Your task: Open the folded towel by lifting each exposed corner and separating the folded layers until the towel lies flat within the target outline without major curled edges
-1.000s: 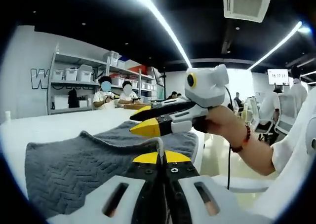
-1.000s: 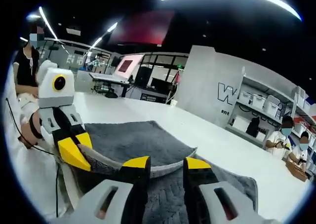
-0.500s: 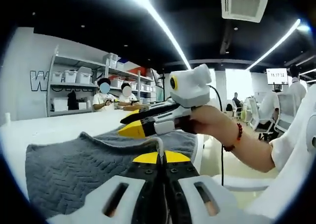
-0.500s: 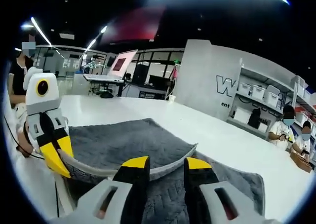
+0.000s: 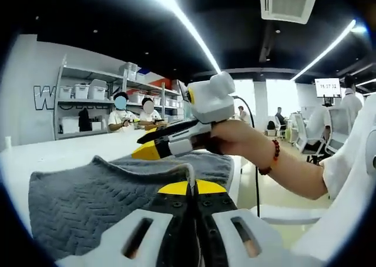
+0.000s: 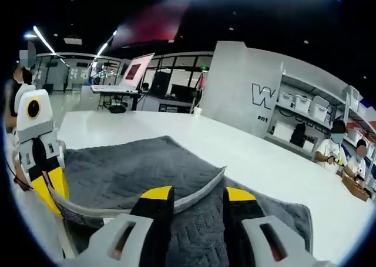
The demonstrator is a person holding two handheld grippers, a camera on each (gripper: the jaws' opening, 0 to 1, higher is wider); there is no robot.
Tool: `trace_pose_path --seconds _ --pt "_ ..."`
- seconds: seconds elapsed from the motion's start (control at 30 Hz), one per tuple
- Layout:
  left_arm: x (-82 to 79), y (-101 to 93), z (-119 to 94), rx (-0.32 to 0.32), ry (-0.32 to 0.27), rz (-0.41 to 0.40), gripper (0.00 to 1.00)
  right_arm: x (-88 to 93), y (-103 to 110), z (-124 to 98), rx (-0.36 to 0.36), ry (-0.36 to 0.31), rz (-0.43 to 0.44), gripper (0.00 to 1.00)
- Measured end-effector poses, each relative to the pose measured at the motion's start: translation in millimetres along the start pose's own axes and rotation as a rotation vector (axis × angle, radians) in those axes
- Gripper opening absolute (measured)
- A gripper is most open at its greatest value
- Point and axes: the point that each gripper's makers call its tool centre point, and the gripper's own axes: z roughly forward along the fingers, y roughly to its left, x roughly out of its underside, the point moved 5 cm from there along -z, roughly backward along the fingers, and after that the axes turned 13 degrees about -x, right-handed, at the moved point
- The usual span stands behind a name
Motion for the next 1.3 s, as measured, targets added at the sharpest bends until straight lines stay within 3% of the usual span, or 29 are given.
trace_pose_path --seconds 0.73,1.3 --pt "-3.3 8.7 -1 -0.001 -0.004 -0.011 0.0 -6.8 -3 21 -0.028 0.017 0.038 0.27" --pt "-7.1 10.4 -3 -0.011 -0.016 0.028 0.0 -8.9 -19 38 -0.025 0.036 0.085 0.26"
